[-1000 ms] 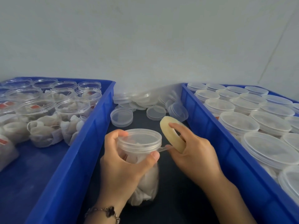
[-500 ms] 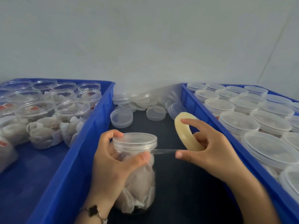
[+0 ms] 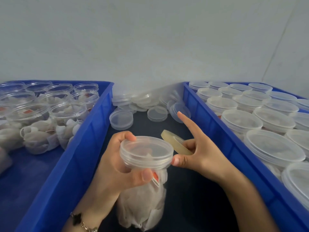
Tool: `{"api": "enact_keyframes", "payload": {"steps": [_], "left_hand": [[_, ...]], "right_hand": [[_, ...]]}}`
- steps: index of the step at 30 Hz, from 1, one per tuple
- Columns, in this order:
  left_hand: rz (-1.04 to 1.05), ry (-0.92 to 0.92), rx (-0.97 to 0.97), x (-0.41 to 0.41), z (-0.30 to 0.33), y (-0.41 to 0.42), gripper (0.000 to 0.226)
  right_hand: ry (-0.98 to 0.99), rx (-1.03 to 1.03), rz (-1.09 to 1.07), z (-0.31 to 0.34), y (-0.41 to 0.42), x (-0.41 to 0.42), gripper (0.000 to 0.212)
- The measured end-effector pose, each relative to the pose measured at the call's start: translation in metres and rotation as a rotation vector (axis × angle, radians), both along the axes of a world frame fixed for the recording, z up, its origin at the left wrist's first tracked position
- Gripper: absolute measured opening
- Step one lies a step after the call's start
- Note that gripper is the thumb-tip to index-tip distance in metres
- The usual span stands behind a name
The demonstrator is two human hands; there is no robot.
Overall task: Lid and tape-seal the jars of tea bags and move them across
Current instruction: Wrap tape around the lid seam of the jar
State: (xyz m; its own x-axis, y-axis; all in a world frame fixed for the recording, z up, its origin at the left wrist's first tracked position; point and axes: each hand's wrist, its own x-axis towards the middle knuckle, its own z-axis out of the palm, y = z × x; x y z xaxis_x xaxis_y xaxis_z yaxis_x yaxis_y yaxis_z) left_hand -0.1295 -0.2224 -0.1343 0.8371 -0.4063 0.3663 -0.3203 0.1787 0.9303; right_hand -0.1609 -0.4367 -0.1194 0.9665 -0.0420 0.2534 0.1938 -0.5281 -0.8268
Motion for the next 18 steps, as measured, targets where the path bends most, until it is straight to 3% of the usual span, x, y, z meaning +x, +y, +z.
{"api": "enact_keyframes", "payload": {"steps": [3,7,15,18], "left_hand": [[-0.123,0.036,0.04,-0.002,-0.003,0.0,0.1],[-0.077,0.019,0.056,-0.004,-0.001,-0.007,0.117],[0.254,-0.035,0.152,0.0,-0.002,-0.006,0.094],[0.331,-0.081,0.324,-0.008,0.007,-0.001,0.084]], "right_hand": [[0.022,-0.01,0.021,0.0,-0.004,0.0,0.113],[-0.026,0.018,-0.015,0.001,-0.004,0.001,0.104],[-0.012,-0.127,-0.214,-0.005,0.014,0.006,0.089],[-0.034,-0.243,-0.231,-0.008,0.019,0.004,0.087]]}}
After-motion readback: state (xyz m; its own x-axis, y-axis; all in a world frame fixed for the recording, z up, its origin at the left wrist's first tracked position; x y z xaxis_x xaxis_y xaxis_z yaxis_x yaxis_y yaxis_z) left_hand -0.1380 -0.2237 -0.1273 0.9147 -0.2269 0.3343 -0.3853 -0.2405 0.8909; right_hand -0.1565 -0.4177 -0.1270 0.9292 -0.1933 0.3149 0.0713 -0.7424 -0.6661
